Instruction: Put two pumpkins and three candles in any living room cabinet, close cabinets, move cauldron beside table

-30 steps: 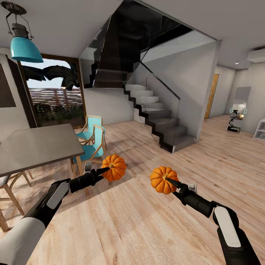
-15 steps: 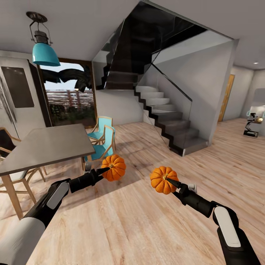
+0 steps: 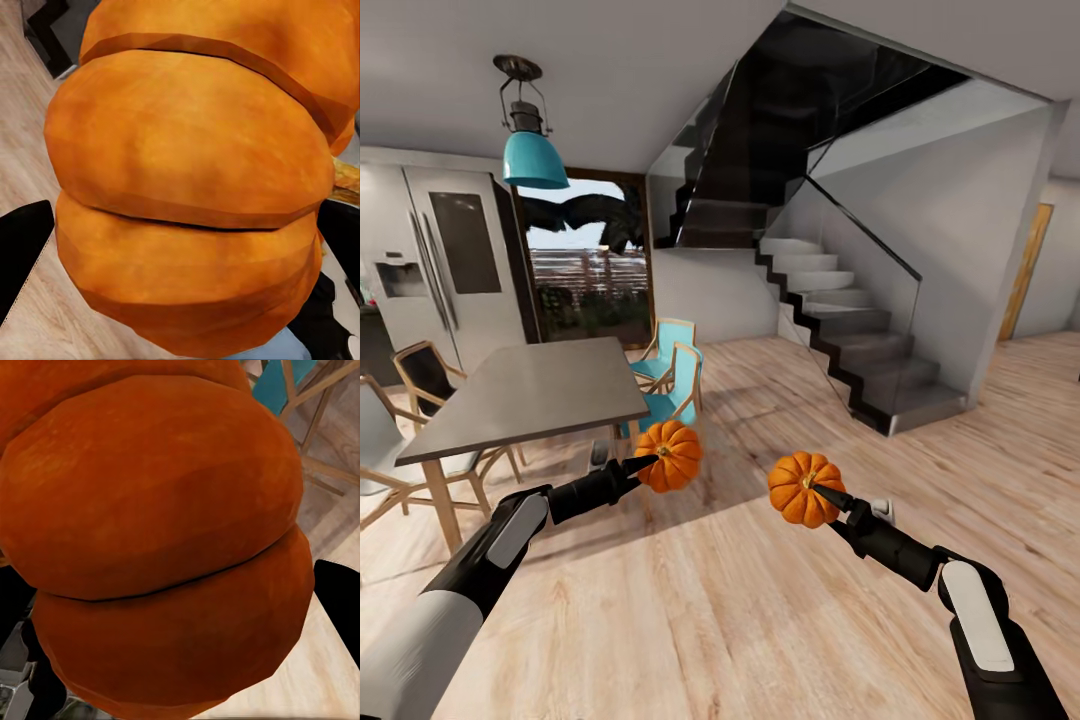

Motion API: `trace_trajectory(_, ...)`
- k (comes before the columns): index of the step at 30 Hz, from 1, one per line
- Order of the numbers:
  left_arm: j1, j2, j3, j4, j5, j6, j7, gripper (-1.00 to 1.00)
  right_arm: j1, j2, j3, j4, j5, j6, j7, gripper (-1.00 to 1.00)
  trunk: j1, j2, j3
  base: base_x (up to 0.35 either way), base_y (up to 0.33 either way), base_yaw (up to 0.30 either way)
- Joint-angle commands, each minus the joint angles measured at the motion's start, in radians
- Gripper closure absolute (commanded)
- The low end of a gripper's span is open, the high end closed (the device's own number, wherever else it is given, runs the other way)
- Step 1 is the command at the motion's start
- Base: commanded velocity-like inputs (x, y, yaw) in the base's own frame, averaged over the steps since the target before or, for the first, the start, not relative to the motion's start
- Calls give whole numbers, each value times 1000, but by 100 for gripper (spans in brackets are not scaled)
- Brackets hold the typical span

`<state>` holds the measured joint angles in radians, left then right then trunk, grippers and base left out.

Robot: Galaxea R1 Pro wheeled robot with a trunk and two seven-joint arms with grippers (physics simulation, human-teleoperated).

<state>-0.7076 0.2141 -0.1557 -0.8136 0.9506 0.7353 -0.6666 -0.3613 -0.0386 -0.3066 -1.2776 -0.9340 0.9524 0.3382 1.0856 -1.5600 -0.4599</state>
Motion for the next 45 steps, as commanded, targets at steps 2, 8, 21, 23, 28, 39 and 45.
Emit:
trace_trajectory(2, -1, 1, -2, 1, 8, 6, 0, 100, -1, 0, -2, 0, 6, 5, 8, 100, 0, -1, 1, 0, 0, 208)
trace_trajectory(8, -1, 1, -2, 1, 8, 6, 0, 100, -1, 0, -2, 0, 6, 5, 8, 100, 0, -1, 6, 0, 0, 208)
trace_trajectory(21, -1, 1, -2, 1, 8, 6, 0, 100, -1, 0, -2, 0, 6, 5, 8, 100, 0, -1, 16, 0, 0, 208)
trace_trajectory(23, -1, 1, -2, 1, 8, 6, 0, 100, -1, 0, -2, 0, 6, 5, 8, 100, 0, -1, 18, 0, 0, 208)
trace_trajectory(28, -1, 1, -2, 1, 8, 6, 0, 100, -1, 0, -2, 0, 6, 5, 8, 100, 0, -1, 22, 0, 0, 208)
trace_trajectory(39, -1, 1, -2, 1, 8, 6, -1, 100, -1, 0, -2, 0, 6, 5, 8, 100, 0, -1, 30, 0, 0, 208)
trace_trajectory(45, -1, 1, -2, 1, 8, 6, -1, 100, -1, 0, -2, 0, 6, 5, 8, 100, 0, -1, 35, 0, 0, 208)
